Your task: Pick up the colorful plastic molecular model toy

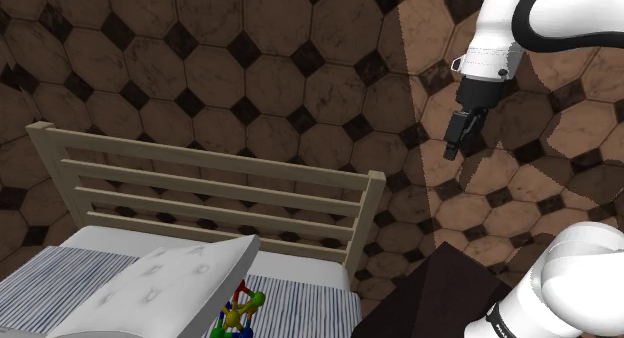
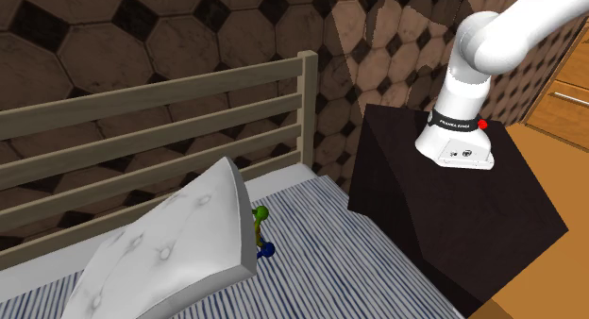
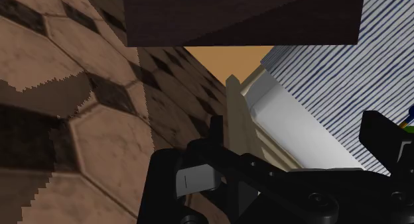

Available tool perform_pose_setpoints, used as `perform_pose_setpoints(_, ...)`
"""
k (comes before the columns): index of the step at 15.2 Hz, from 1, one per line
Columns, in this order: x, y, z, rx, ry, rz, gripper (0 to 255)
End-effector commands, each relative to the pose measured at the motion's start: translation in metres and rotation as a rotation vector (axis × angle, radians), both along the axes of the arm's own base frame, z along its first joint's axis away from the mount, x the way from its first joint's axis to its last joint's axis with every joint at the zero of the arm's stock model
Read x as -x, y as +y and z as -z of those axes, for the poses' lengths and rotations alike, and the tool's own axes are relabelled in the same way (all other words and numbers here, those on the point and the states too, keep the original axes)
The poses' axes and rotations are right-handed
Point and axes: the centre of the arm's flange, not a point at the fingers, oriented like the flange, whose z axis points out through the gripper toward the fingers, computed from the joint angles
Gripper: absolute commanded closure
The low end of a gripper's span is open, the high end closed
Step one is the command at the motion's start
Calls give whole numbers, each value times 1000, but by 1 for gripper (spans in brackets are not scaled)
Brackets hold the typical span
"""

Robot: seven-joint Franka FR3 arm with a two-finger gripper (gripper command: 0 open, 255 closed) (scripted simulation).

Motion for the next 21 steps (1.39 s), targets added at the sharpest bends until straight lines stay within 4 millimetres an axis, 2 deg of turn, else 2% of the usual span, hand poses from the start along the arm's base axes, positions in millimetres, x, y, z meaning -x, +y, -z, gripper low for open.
perform_pose_setpoints(1,0,0,0,0,0,0,0)
perform_pose_setpoints(11,1,89,91,-32,-65,68,0)
perform_pose_setpoints(21,-9,180,179,-63,-131,136,0)
